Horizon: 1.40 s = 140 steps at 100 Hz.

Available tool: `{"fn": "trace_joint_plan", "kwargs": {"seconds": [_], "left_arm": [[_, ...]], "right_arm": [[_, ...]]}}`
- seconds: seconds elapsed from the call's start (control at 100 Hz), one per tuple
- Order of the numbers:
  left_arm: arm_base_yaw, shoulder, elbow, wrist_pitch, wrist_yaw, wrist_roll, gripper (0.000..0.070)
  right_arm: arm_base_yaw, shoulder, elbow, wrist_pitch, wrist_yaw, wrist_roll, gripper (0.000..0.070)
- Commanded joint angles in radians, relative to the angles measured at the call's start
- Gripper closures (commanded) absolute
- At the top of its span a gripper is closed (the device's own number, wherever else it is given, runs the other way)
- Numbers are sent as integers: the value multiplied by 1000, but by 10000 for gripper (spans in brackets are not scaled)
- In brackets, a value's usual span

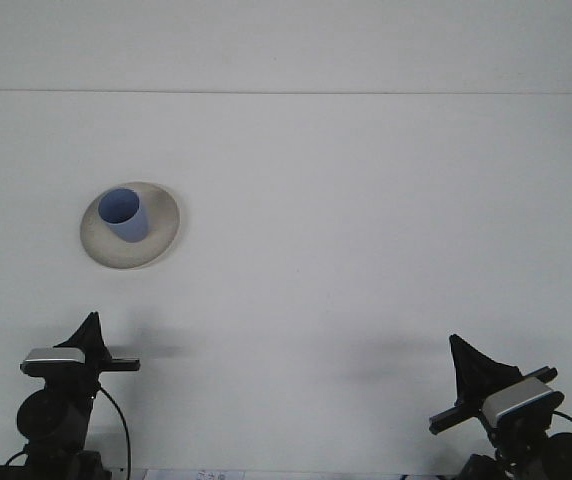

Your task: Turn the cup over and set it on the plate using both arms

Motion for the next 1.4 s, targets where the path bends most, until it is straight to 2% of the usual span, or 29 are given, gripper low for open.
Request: {"fn": "trace_joint_plan", "kwargs": {"seconds": [0.0,0.37,1.04,1.2,1.24,1.3,1.39], "left_arm": [[5,-10,-41,52,-7,19,688],[7,-12,-104,149,-6,13,688],[7,-12,-104,153,-6,13,688],[7,-12,-104,153,-6,13,688],[7,-12,-104,153,-6,13,688],[7,-12,-104,153,-6,13,688],[7,-11,-104,153,-6,13,688]], "right_arm": [[8,2,3,10,0,-1,693],[8,2,3,10,0,-1,693],[8,2,3,10,0,-2,693],[-108,3,-12,29,-5,-39,693],[-169,1,-34,65,-16,-43,693],[-280,-13,-87,138,-69,-73,693],[-458,-38,-195,266,-224,-103,693]]}}
